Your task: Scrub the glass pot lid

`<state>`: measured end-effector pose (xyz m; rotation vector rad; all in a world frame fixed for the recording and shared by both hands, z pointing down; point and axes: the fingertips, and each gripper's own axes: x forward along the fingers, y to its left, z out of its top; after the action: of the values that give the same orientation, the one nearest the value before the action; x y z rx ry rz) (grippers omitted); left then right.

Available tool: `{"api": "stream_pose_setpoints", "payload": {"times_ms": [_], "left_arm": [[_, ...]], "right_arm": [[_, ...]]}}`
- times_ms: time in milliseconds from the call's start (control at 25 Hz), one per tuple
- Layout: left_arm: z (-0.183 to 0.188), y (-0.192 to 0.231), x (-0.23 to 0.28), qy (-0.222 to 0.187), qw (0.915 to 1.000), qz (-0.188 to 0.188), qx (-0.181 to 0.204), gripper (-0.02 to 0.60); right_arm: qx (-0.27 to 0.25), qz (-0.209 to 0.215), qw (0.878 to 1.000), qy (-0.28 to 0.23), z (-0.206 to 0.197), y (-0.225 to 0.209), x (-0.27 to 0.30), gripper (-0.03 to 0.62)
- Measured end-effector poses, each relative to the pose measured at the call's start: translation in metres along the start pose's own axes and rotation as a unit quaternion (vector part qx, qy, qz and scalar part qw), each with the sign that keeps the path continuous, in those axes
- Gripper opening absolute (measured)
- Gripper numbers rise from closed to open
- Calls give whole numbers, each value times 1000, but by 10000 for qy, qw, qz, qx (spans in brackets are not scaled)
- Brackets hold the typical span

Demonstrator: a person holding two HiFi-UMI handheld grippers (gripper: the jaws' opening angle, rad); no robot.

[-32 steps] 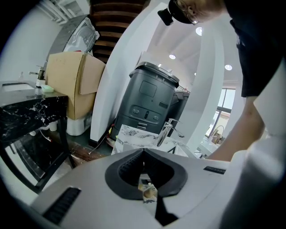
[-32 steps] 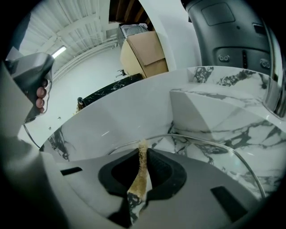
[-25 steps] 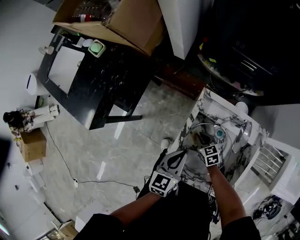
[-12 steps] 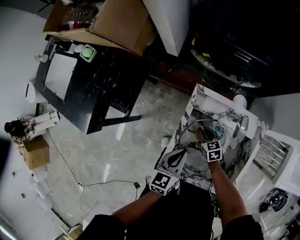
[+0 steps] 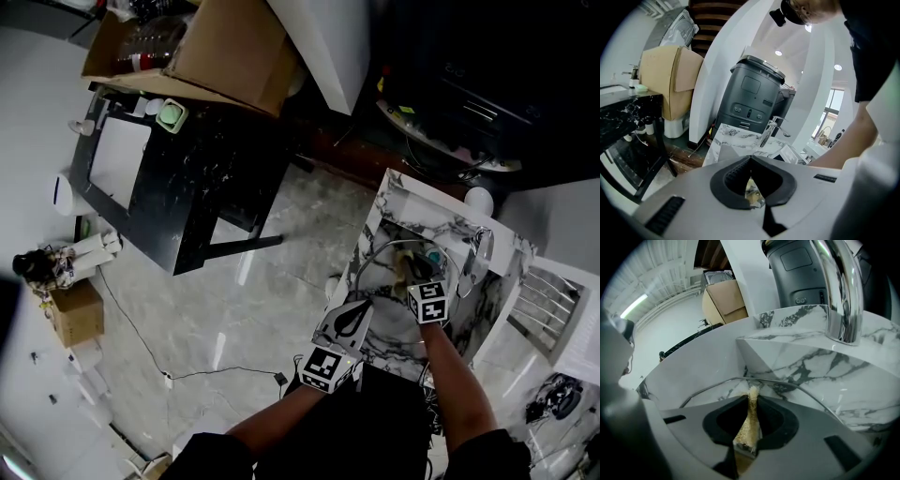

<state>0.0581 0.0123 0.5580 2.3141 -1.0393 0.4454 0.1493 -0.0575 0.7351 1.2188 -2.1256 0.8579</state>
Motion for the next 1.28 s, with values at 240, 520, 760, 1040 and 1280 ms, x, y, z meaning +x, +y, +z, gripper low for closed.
{"api": "stream_pose_setpoints", "payload": {"times_ms": [240, 520, 760, 1040, 1280], "left_arm": [[-1, 1, 0, -2, 10000, 51, -17, 15], [-3, -5, 1, -7, 10000, 48, -5, 15], [-3, -10, 1, 14, 10000, 15, -49, 15], [-1, -21, 3, 28, 9996, -71, 257, 15], [1, -28, 2, -17, 9991, -49, 414, 15]], "right_arm": [[72, -109, 9999, -24, -3, -7, -2, 60], [193, -312, 9993, -77, -6, -18, -10, 60], [339, -451, 9984, -73, -13, -27, -18, 60], [320, -679, 9972, -38, -21, -41, -29, 60], [276, -878, 9958, 9, -23, -51, -36, 60]]}}
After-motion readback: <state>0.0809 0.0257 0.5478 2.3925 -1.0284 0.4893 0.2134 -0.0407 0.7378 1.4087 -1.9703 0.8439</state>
